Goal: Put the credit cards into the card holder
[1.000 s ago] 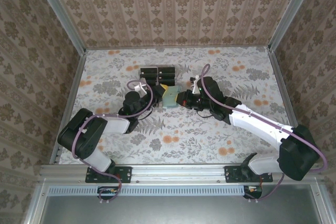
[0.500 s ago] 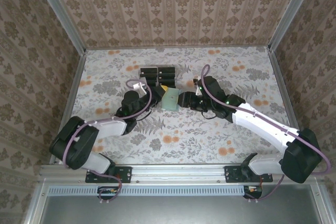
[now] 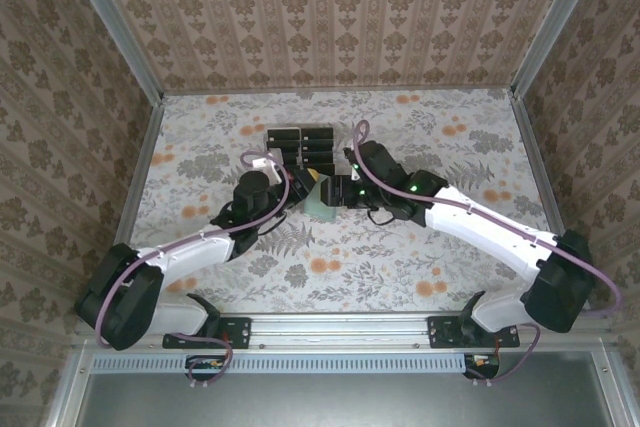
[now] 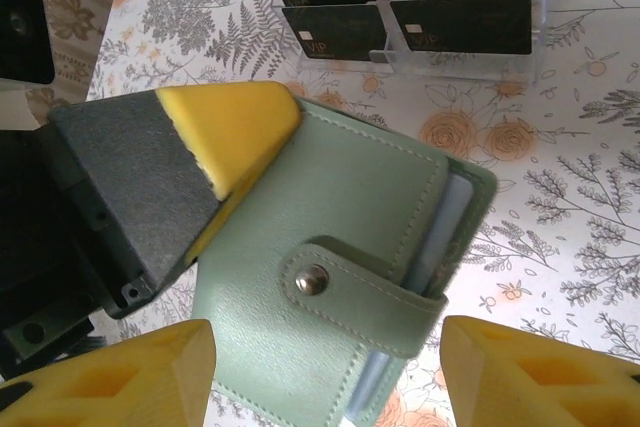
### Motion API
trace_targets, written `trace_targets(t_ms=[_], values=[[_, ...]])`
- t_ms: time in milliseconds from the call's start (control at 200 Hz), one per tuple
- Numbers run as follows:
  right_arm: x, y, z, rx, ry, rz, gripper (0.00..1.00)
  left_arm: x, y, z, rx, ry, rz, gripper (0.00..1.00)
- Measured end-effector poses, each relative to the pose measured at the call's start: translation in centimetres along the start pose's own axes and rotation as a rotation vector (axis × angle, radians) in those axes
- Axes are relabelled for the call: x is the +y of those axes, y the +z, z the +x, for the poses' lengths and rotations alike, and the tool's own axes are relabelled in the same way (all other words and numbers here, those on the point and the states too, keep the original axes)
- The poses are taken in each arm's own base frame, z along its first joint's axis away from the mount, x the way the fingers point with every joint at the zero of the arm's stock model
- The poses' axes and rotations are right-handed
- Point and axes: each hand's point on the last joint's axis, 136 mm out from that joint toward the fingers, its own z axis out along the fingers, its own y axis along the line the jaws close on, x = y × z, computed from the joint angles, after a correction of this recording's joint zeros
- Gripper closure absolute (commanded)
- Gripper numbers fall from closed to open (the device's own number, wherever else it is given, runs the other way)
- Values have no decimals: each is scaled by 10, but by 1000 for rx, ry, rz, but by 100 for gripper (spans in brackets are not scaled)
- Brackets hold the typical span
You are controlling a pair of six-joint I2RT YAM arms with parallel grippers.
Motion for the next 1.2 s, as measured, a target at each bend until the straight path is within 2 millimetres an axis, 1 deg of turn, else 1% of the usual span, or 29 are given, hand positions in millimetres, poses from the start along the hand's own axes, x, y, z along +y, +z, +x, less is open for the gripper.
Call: trace_targets(t_ms=[205, 410, 510, 625, 745, 870, 1040, 1145, 1200], values=[[5, 14, 10, 27, -51, 49, 38, 0, -1, -1, -13, 7, -10, 100], [7, 22, 9, 20, -76, 85, 39, 0, -4, -4, -24, 7, -19, 100], [5, 25, 8, 19, -90, 107, 41, -1, -5, -5, -27, 7, -19, 100], [2, 29, 6, 16, -104, 135, 51, 0, -6, -5, -27, 6, -24, 100], [0, 32, 4, 10, -125, 151, 77, 1, -6, -3, -24, 5, -32, 100], [3, 32, 5, 6, -136, 150, 100, 2, -6, -1, -21, 6, -37, 100], [2, 31, 6, 5, -139, 153, 100, 3, -6, -1, -24, 7, -43, 100], [-4, 26, 8, -2, -129, 148, 100, 1, -5, 2, -16, 8, -41, 100], [-13, 21, 9, -4, -122, 167, 100, 1, -6, 1, -21, 9, -42, 100]])
